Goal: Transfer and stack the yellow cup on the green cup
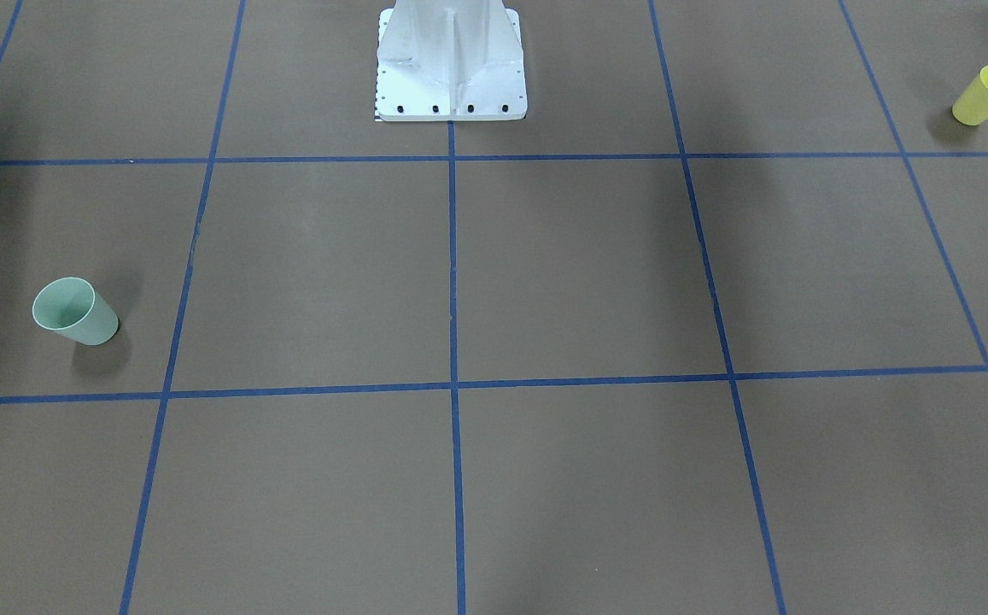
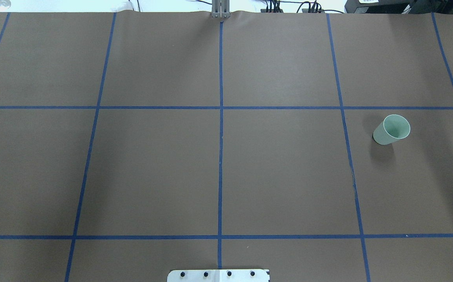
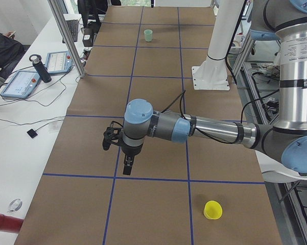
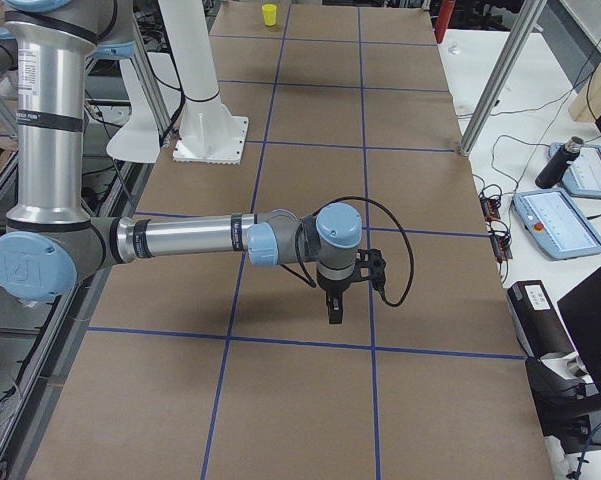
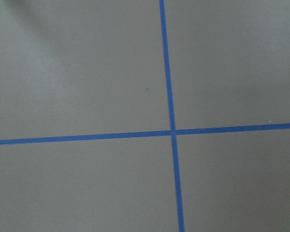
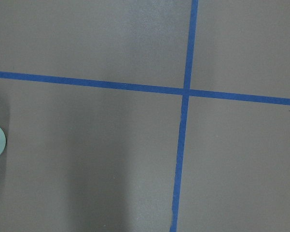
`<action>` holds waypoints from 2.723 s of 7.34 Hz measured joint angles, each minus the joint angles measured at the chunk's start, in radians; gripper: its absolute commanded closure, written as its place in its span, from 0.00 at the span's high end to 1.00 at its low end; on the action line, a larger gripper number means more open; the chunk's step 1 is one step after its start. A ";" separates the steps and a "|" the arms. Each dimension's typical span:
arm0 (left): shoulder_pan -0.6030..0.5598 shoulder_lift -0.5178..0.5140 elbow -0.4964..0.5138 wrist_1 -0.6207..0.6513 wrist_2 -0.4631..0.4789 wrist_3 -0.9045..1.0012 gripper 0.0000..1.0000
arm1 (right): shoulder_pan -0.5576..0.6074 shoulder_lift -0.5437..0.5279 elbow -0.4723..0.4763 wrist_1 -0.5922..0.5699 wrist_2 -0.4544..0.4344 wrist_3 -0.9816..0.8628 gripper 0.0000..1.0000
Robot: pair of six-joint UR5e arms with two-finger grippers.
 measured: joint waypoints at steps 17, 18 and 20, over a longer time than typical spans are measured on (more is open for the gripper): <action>0.560 0.293 -0.531 0.245 0.403 -1.262 1.00 | 0.000 0.002 0.039 0.004 0.016 0.001 1.00; 0.631 0.288 -0.536 0.297 0.437 -1.355 1.00 | 0.000 0.002 0.039 0.004 0.015 0.001 1.00; 0.785 0.262 -0.534 0.427 0.492 -1.565 1.00 | 0.000 0.002 0.038 0.004 0.015 0.001 1.00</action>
